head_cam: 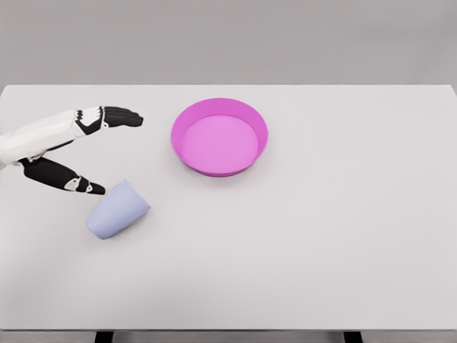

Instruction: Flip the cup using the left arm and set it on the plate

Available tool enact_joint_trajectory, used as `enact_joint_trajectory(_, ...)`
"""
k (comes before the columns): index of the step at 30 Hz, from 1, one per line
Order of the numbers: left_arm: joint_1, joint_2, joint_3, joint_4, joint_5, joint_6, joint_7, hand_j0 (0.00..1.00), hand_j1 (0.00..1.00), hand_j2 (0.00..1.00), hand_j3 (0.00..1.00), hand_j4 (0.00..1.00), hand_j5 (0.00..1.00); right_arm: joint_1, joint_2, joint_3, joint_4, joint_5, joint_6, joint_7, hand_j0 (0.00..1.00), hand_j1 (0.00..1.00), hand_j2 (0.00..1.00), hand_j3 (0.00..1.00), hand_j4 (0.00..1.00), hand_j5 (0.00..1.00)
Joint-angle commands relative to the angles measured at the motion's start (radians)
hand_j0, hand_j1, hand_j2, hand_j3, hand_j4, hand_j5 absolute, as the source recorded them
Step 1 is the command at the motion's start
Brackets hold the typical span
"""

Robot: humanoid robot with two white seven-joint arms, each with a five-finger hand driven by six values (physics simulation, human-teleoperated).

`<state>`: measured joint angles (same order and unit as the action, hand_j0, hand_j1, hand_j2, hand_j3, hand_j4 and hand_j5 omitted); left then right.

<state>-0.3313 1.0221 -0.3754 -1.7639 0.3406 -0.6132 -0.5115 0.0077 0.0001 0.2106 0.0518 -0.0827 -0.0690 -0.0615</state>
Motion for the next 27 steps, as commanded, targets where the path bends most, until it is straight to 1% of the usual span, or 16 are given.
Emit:
enact_joint_trajectory(1, 0.000, -0.007, -0.016, 0.000, 0.008, 0.002, -0.001, 1.00, 1.00, 1.00, 1.00, 1.00, 1.00, 0.000, 0.000, 0.001, -0.006, 0.000, 0.000, 0.000, 1.00, 1.00, 1.00, 1.00, 1.00, 1.00)
enact_joint_trajectory(2, 0.002, -0.010, -0.016, 0.000, 0.009, 0.002, 0.001, 1.00, 1.00, 1.00, 1.00, 1.00, 1.00, 0.000, 0.000, 0.000, 0.002, 0.000, 0.000, 0.000, 1.00, 1.00, 1.00, 1.00, 1.00, 1.00)
enact_joint_trajectory(4, 0.002, -0.010, -0.040, -0.002, 0.014, 0.002, 0.001, 1.00, 1.00, 1.00, 1.00, 1.00, 1.00, 0.005, 0.000, 0.000, 0.003, 0.000, 0.000, 0.000, 1.00, 1.00, 1.00, 1.00, 1.00, 1.00)
enact_joint_trajectory(5, 0.003, -0.034, -0.068, 0.000, 0.020, 0.002, 0.001, 1.00, 1.00, 1.00, 1.00, 1.00, 1.00, 0.005, 0.000, 0.000, 0.002, 0.000, 0.000, 0.000, 1.00, 1.00, 1.00, 1.00, 1.00, 1.00)
enact_joint_trajectory(6, 0.003, -0.053, -0.080, 0.000, 0.021, 0.002, 0.001, 1.00, 1.00, 1.00, 1.00, 1.00, 1.00, 0.005, 0.000, 0.000, 0.002, 0.000, 0.000, 0.000, 1.00, 1.00, 1.00, 1.00, 1.00, 1.00)
enact_joint_trajectory(8, 0.006, -0.053, -0.111, 0.000, 0.077, 0.002, 0.001, 1.00, 1.00, 1.00, 1.00, 1.00, 1.00, 0.005, 0.000, 0.000, 0.002, 0.000, 0.000, 0.000, 1.00, 1.00, 1.00, 1.00, 1.00, 1.00)
enact_joint_trajectory(10, 0.011, -0.053, -0.126, -0.002, 0.092, 0.002, -0.001, 1.00, 1.00, 1.00, 1.00, 1.00, 1.00, 0.005, 0.000, 0.000, 0.002, 0.000, 0.000, 0.000, 1.00, 1.00, 1.00, 1.00, 1.00, 1.00)
enact_joint_trajectory(11, 0.011, -0.050, -0.154, -0.002, 0.104, 0.002, 0.001, 1.00, 1.00, 1.00, 1.00, 1.00, 1.00, 0.005, 0.000, 0.000, 0.002, 0.000, 0.000, 0.000, 1.00, 1.00, 1.00, 1.00, 1.00, 1.00)
enact_joint_trajectory(13, 0.012, -0.047, -0.157, -0.002, 0.139, 0.002, 0.001, 1.00, 1.00, 1.00, 1.00, 1.00, 1.00, 0.005, 0.000, 0.000, 0.002, 0.000, 0.000, 0.000, 1.00, 1.00, 1.00, 1.00, 1.00, 1.00)
enact_joint_trajectory(16, 0.032, -0.039, -0.157, -0.002, 0.230, 0.002, 0.005, 1.00, 1.00, 1.00, 1.00, 1.00, 1.00, 0.005, 0.000, 0.000, 0.002, 0.000, 0.000, 0.000, 1.00, 1.00, 1.00, 1.00, 1.00, 1.00)
enact_joint_trajectory(18, 0.060, -0.039, -0.162, -0.002, 0.233, 0.002, -0.001, 1.00, 1.00, 1.00, 1.00, 1.00, 1.00, 0.005, 0.000, 0.000, 0.002, 0.000, 0.000, 0.000, 1.00, 1.00, 1.00, 1.00, 1.00, 1.00)
enact_joint_trajectory(22, 0.115, -0.054, -0.162, -0.002, 0.278, 0.002, 0.057, 1.00, 1.00, 1.00, 1.00, 1.00, 1.00, 0.005, 0.000, 0.000, 0.002, 0.000, 0.000, 0.000, 1.00, 1.00, 1.00, 1.00, 1.00, 1.00)
enact_joint_trajectory(25, 0.117, -0.053, -0.160, -0.002, 0.270, 0.002, 0.065, 1.00, 1.00, 1.00, 1.00, 1.00, 1.00, 0.005, 0.000, 0.000, 0.002, 0.000, 0.000, 0.000, 1.00, 1.00, 1.00, 1.00, 1.00, 1.00)
enact_joint_trajectory(27, 0.110, -0.047, -0.148, -0.002, 0.256, 0.133, 0.065, 1.00, 1.00, 1.00, 1.00, 1.00, 1.00, 0.005, 0.000, 0.000, 0.002, 0.000, 0.000, 0.000, 1.00, 1.00, 1.00, 1.00, 1.00, 1.00)
